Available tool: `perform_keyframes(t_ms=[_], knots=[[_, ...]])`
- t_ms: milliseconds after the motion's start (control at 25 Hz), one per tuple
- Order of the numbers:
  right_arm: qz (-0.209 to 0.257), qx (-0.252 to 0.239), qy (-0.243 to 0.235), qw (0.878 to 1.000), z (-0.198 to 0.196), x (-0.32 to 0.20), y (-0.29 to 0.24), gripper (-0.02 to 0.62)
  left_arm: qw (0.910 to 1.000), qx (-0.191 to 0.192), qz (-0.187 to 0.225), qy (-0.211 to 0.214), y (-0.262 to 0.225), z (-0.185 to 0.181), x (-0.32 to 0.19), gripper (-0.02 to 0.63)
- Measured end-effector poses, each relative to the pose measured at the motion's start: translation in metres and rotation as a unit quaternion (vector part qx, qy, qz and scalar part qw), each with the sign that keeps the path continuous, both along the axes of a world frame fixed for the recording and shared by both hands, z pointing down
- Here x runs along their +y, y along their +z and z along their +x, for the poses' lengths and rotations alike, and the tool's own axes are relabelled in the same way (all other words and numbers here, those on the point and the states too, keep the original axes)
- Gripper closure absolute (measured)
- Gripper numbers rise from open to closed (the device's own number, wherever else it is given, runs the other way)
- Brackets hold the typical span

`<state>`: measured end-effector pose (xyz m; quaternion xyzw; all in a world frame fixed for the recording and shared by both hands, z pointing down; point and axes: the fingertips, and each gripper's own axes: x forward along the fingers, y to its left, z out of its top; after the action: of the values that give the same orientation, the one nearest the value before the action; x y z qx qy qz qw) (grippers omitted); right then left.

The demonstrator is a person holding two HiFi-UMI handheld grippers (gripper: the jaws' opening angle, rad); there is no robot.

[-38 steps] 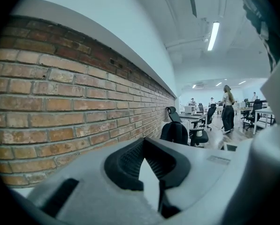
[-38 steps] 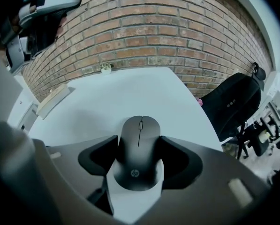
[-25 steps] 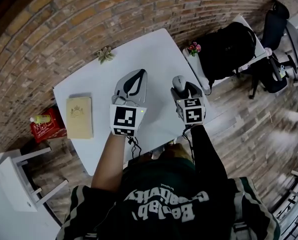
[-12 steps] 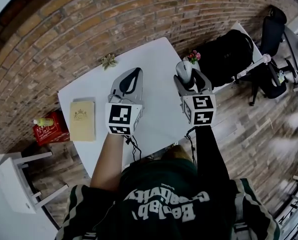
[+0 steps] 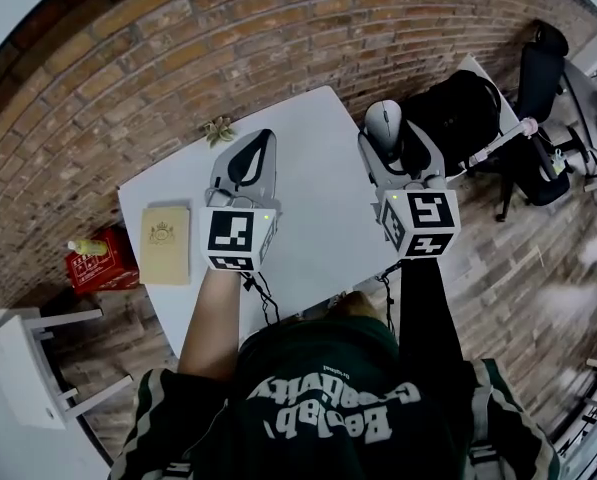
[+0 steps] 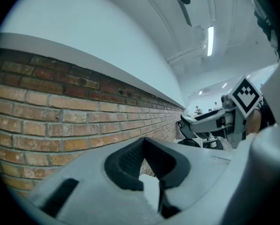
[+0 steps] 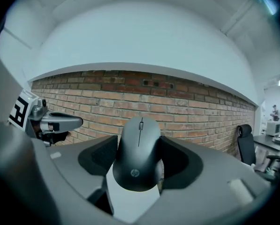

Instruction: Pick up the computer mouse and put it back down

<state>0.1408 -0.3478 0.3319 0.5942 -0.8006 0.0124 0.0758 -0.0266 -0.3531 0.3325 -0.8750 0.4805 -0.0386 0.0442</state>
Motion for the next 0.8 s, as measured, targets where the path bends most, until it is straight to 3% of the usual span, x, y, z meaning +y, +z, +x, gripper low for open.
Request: perform_keyframes(t_ms=[360,800], knots=[[0.042,-0.010,-0.010,0.999,-0.001,0.011,-0.041,0.293,0.9997,0.016,0.021,-0.003,-0.023,0.001,0.007,0.600],[0.036,-0.007,-0.014,0.999,0.000,0.012,-0.038,0.293,0.9989,0.039,0.027,0.005,-0.032,0.005,0.014,0.600]])
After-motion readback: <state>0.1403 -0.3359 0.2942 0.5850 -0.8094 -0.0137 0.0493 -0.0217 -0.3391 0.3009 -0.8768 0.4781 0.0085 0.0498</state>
